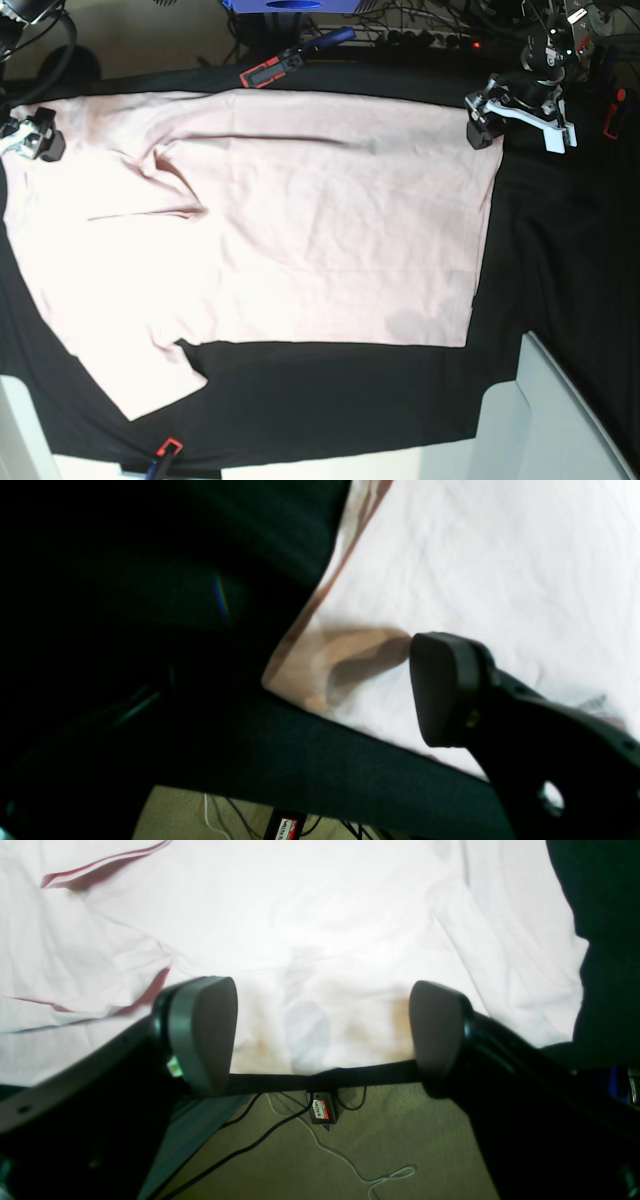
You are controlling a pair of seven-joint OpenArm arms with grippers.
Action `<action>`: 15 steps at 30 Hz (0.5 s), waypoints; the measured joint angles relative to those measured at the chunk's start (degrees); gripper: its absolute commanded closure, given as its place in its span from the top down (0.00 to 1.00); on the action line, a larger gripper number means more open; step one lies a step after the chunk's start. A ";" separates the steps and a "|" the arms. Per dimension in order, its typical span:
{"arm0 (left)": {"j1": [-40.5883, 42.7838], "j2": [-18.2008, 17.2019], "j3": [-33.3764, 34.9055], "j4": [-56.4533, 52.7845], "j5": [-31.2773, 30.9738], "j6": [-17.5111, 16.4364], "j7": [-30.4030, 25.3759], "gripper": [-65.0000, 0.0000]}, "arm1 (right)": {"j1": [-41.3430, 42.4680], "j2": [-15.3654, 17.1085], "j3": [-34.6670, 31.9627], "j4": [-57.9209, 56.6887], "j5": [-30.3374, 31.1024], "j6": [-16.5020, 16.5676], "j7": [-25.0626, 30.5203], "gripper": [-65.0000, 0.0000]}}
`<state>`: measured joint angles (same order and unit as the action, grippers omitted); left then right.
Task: Fold the T-shirt properly
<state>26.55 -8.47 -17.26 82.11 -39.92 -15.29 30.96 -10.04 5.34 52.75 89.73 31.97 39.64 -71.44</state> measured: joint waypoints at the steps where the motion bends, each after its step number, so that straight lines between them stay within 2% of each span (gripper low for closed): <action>1: -0.02 0.07 0.00 0.00 0.02 0.02 -0.11 0.84 | 0.00 -0.02 0.00 0.00 0.02 0.00 0.00 0.76; 3: -0.02 0.33 -0.02 0.00 0.11 0.04 -0.37 0.69 | 0.00 0.00 0.00 0.00 0.00 0.00 0.00 0.76; 6: 0.00 0.55 0.00 -0.24 -0.04 0.02 1.01 0.30 | 0.00 0.00 0.00 0.00 0.00 0.00 0.00 0.76; 7: 0.04 0.57 0.04 -0.37 0.00 0.02 1.36 0.20 | 0.00 -0.02 0.00 0.00 0.00 0.00 0.00 0.76; 8: 0.13 0.66 0.11 -0.42 0.00 0.04 1.60 0.17 | 0.00 0.00 0.00 0.00 0.00 0.00 0.00 0.76; 15: 1.29 0.66 -0.31 -0.37 -0.35 0.00 1.79 0.17 | 0.00 0.00 0.00 0.00 -0.02 0.00 -0.02 0.76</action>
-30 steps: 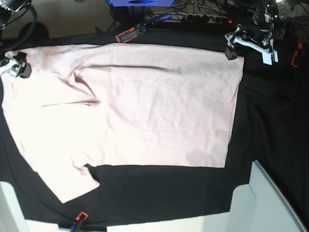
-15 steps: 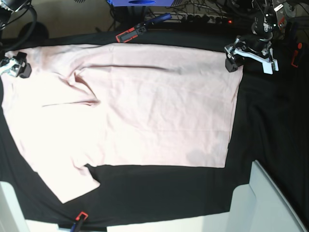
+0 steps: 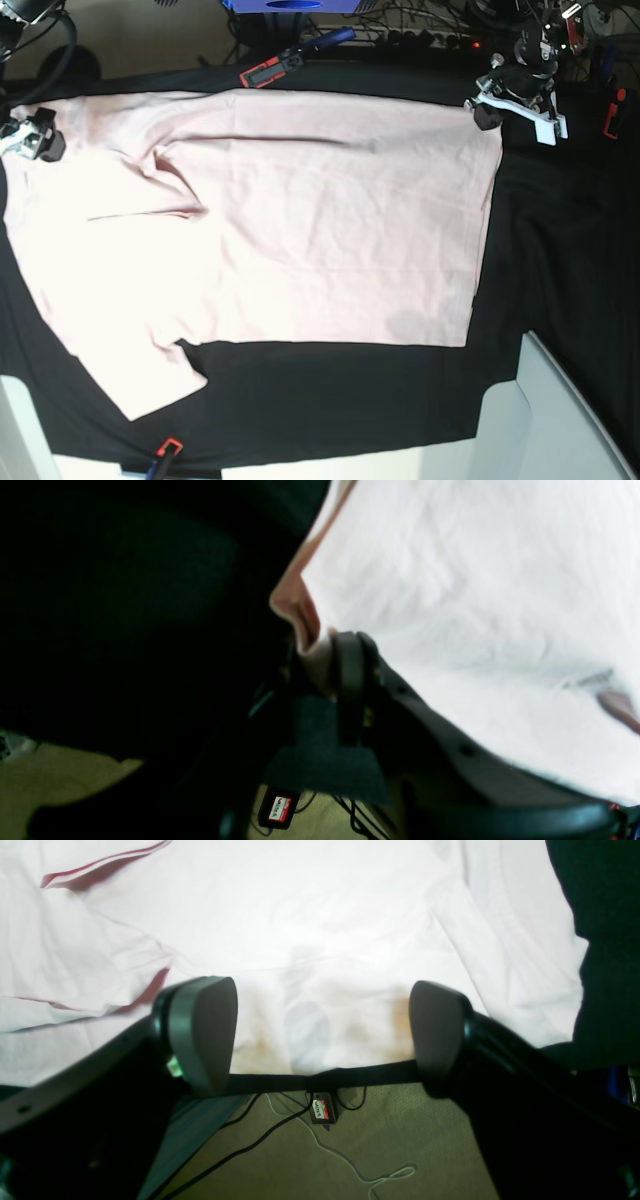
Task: Fold the T-shirt properly
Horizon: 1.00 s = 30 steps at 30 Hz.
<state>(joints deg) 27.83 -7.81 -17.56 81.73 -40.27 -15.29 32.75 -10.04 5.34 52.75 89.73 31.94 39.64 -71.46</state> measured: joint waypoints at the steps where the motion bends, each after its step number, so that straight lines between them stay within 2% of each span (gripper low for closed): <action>1: 0.61 -0.02 -0.04 0.02 -0.22 -0.24 -0.15 0.16 | 0.00 0.00 0.00 0.00 0.02 0.00 0.02 0.76; 4: 1.33 -0.04 -0.15 0.00 -0.17 -0.59 -0.42 0.00 | 0.04 0.07 0.00 -1.18 0.17 0.00 0.13 0.76; 11: 1.88 0.04 -0.81 0.17 -0.31 -0.50 -0.02 0.00 | 0.00 0.02 0.00 -9.25 -0.17 0.00 -0.11 0.76; 18: 5.68 0.20 -3.32 2.49 -0.04 -0.61 0.68 0.00 | 0.04 0.15 0.00 -9.27 0.04 0.00 0.07 0.76; 27: 6.14 0.17 -3.34 2.89 -0.04 -0.61 0.66 0.00 | 0.24 0.07 -0.28 -9.27 0.07 0.00 0.04 0.76; 28: 6.12 0.15 -3.34 2.89 -0.04 -0.61 0.66 0.01 | 0.33 0.00 -0.26 -9.27 0.07 0.00 0.07 0.76; 30: 6.01 0.13 -3.32 2.89 -0.04 -0.61 0.68 0.13 | 0.33 0.00 -0.28 -9.27 0.07 0.00 0.07 0.76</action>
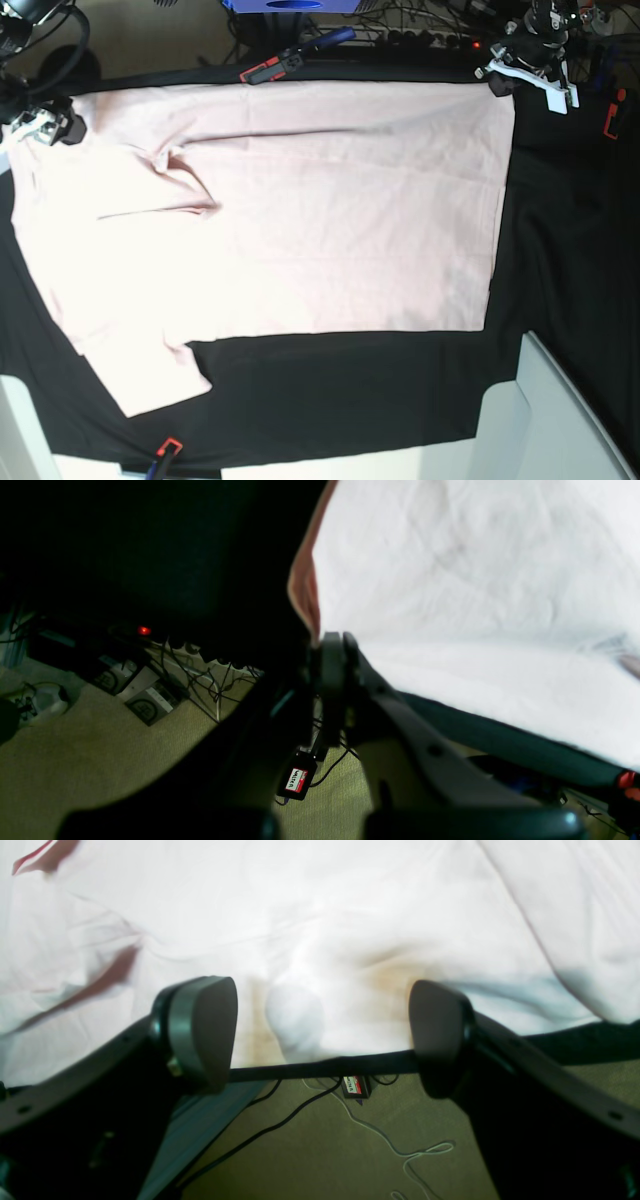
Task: Fold the T-shirt properly
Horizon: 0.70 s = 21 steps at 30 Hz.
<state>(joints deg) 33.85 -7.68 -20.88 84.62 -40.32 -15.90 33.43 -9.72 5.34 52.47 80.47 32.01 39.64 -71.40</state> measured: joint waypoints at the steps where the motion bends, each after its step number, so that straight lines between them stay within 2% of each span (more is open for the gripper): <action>1: -0.04 -0.02 0.00 0.02 0.31 0.02 0.00 0.23 | 0.00 0.04 0.00 0.00 -0.02 0.00 0.00 0.76; 4: 0.04 -0.22 -0.02 0.55 0.50 0.74 0.09 0.44 | 0.20 0.15 0.00 0.00 -0.02 0.00 -0.02 0.76; 6: 0.15 -0.20 -0.02 2.25 0.66 0.85 0.22 0.48 | 0.57 0.17 -0.11 0.02 -0.02 -0.02 0.00 0.76; 10: 0.66 -0.22 -0.20 7.39 0.57 0.68 0.52 0.49 | 1.44 0.13 -0.26 2.25 -0.15 -0.02 -0.24 0.76; 13: 2.71 0.09 -4.09 11.67 0.26 0.42 0.74 0.49 | 2.43 0.50 -1.44 6.54 -0.66 -0.13 -0.57 0.76; 16: 3.32 -0.31 -7.56 14.03 1.01 1.05 1.64 0.49 | 5.16 3.15 -4.70 8.24 -0.15 0.37 -0.85 0.76; 18: 1.53 -0.63 -8.76 14.91 1.03 0.87 5.51 0.49 | 8.55 5.25 -5.84 7.41 -0.39 0.22 -0.55 0.76; 21: -4.61 -2.80 -8.66 15.28 0.96 0.76 11.39 0.48 | 14.23 9.14 -8.04 -0.48 0.00 -0.04 -0.02 0.76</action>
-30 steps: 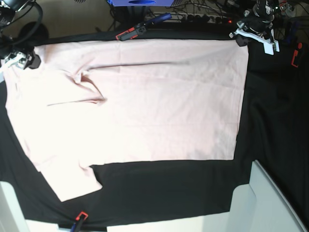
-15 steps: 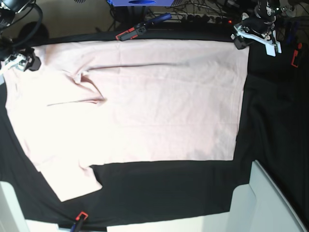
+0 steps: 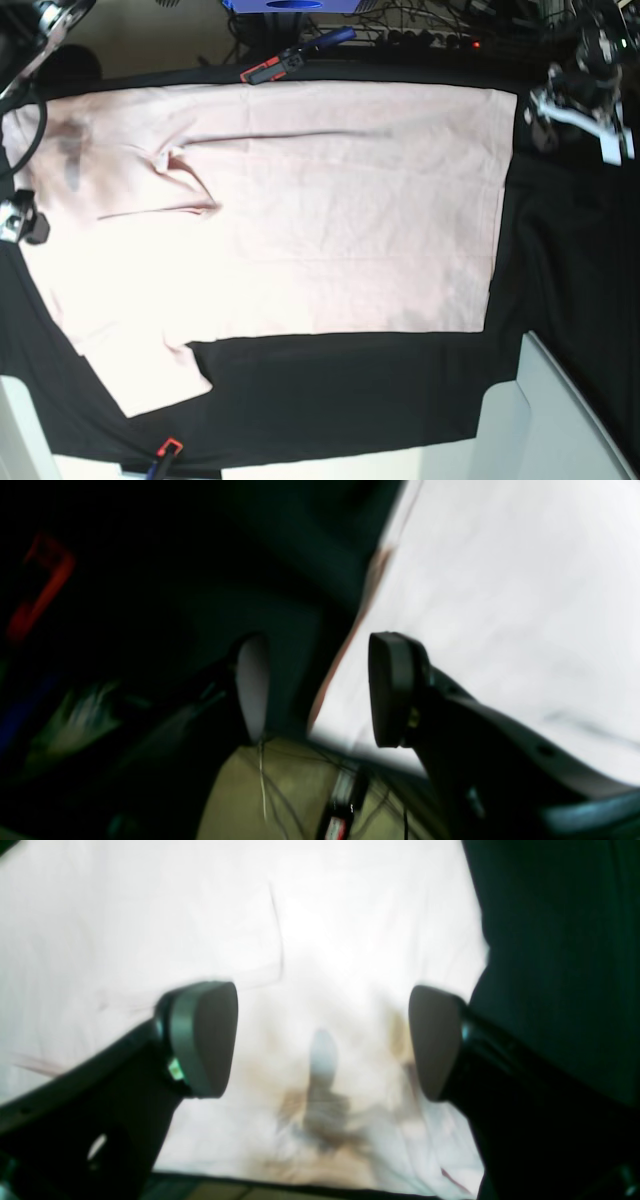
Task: Fold the T-shirt properly
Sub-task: 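Move the left gripper along the shirt side edge to its middle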
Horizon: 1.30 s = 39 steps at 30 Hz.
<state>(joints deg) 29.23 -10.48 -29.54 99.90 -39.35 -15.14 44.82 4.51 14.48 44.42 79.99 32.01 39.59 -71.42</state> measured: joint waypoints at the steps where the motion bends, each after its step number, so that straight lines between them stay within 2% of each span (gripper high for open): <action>1: -2.36 -0.61 -0.02 -0.26 -0.22 0.00 0.92 0.48 | 2.03 1.49 -0.74 -4.42 -0.52 0.28 0.04 0.76; 4: -6.91 -1.40 -0.07 -1.49 3.06 -0.11 2.49 0.48 | 8.22 4.68 -3.45 -18.49 -0.90 0.09 3.67 0.76; 6: -9.49 -0.96 0.39 -2.32 9.88 0.09 3.96 0.48 | 11.85 7.63 -7.06 -26.99 -0.61 0.28 9.99 0.76; 9: -13.29 -1.18 5.38 -2.49 21.11 -0.15 4.90 0.48 | 16.81 12.28 -14.73 -37.90 -0.55 -0.07 19.54 0.77; 12: -16.92 -0.79 9.31 -5.22 28.96 -0.90 3.61 0.48 | 20.98 15.30 -23.32 -48.54 -0.13 0.07 30.97 0.77; 15: -20.39 -0.61 10.05 -12.63 30.03 -1.07 4.39 0.48 | 23.52 16.72 -30.77 -58.80 -0.20 -0.07 40.89 0.77; 18: -24.74 -0.83 10.10 -19.76 30.73 -0.02 4.81 0.48 | 24.87 16.72 -37.90 -65.77 -0.66 -3.30 48.96 0.77; 20: -26.91 -0.79 10.36 -22.08 30.12 -0.24 3.93 0.48 | 24.96 16.63 -40.57 -67.45 -0.57 -4.20 52.81 0.78; 23: -27.43 -0.59 10.47 -23.04 30.14 -0.79 3.63 0.48 | 25.00 16.81 -41.27 -68.89 -0.44 -8.37 56.54 0.82; 27: -27.02 -1.01 10.29 -23.04 30.34 -0.76 4.02 0.48 | 24.17 18.25 -41.35 -69.02 -0.24 -12.24 59.41 0.82; 31: -26.82 -1.25 10.03 -22.91 30.18 -0.79 3.82 0.48 | 23.21 18.86 -43.52 -69.22 -3.30 -12.94 60.46 0.83; 35: -25.75 -1.20 9.94 -21.88 30.32 -0.79 3.93 0.48 | 23.26 15.72 -44.50 -69.22 -5.57 -12.66 61.59 0.83; 39: -25.31 -1.18 9.81 -19.47 30.29 -0.79 4.02 0.48 | 23.71 15.15 -44.83 -69.00 -5.40 -12.24 61.05 0.83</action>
<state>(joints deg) 3.92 -11.66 -19.73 80.42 -9.06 -15.92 48.84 28.23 29.63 -0.40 10.98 26.61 27.35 -10.37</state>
